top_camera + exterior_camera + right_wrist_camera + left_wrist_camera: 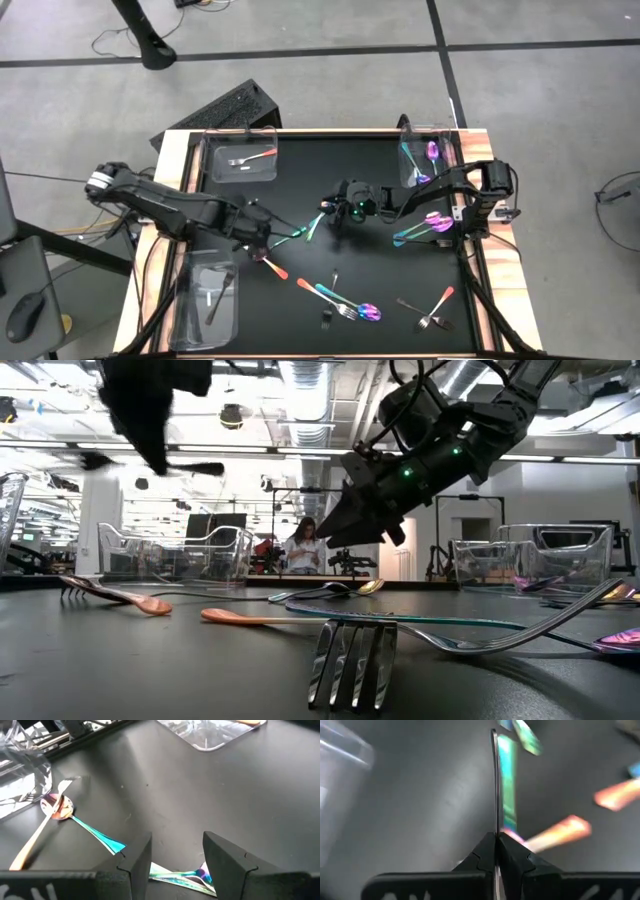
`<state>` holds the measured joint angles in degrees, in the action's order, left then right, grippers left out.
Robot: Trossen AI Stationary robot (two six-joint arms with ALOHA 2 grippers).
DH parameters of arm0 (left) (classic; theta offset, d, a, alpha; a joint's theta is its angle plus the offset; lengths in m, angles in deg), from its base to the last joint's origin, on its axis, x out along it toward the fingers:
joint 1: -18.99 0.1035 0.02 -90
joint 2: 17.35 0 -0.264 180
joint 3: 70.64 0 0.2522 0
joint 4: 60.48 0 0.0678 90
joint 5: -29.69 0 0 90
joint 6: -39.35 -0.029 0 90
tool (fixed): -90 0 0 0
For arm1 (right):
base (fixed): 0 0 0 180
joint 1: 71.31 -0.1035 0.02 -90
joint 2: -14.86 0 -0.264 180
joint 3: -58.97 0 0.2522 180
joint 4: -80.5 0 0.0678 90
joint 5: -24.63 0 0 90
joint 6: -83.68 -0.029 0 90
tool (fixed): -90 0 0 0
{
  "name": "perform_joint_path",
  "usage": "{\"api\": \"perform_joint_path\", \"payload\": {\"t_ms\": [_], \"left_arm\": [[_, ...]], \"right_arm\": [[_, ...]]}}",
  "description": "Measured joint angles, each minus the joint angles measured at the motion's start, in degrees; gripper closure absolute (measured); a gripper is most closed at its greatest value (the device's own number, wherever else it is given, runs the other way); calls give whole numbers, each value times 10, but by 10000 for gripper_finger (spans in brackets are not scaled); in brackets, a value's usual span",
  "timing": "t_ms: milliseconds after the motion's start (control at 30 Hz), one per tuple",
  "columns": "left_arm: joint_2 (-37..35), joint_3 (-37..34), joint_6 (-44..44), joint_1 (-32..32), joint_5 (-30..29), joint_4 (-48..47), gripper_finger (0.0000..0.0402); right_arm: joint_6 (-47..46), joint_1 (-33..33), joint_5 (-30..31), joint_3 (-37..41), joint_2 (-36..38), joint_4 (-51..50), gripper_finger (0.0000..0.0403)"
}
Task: Sort silverware by color (type)
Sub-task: Put the black fork into the bottom transparent bin, then put the violet spoon into the top right transparent bin
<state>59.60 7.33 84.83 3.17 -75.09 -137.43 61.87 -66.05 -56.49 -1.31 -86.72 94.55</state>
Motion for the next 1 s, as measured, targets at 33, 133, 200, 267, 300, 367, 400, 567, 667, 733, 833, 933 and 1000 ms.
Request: {"api": "perform_joint_path", "payload": {"t_ms": [33, 133, 200, 267, 300, 367, 400, 567, 667, 733, 833, 933, 1000], "left_arm": [[-9, 2, 23, -11, 15, -5, 401], [-40, 2, 119, -61, 21, -31, 401], [-58, 2, 208, -106, 9, -55, 401], [-73, 2, 297, -158, -12, -77, 401], [-77, 2, 341, -185, -24, -87, 401], [-79, 2, 426, -236, -52, -103, 401], [-77, 2, 466, -261, -64, -112, 401], [-55, -3, 594, -349, -71, -125, 398], [-38, -7, 640, -380, -68, -127, 381], [-28, -7, 655, -393, -58, -123, 361], [-18, -7, 679, -405, -43, -124, 326], [-15, -7, 694, -412, -43, -125, 291], [-14, -7, 697, -412, -52, -135, 270]], "right_arm": [[-1, 1, 0, 0, 0, 3, 207], [-2, -1, 0, 0, 0, 12, 207], [-2, -5, 0, 0, 0, 16, 207], [-2, -9, 0, 0, 0, 16, 207], [-2, -11, -1, 0, 0, 16, 207], [-2, -16, -1, 0, 0, 16, 207], [-2, -17, -1, 0, 0, 16, 207], [-2, -23, -3, 0, 0, 27, 207], [-2, -26, -15, 0, 0, 40, 207], [-2, -27, -15, 0, 0, 53, 207], [-2, -26, -15, 0, 0, 60, 207], [-2, -25, -15, 0, 0, 64, 207], [-2, -24, -15, 0, 0, 68, 207]]}}
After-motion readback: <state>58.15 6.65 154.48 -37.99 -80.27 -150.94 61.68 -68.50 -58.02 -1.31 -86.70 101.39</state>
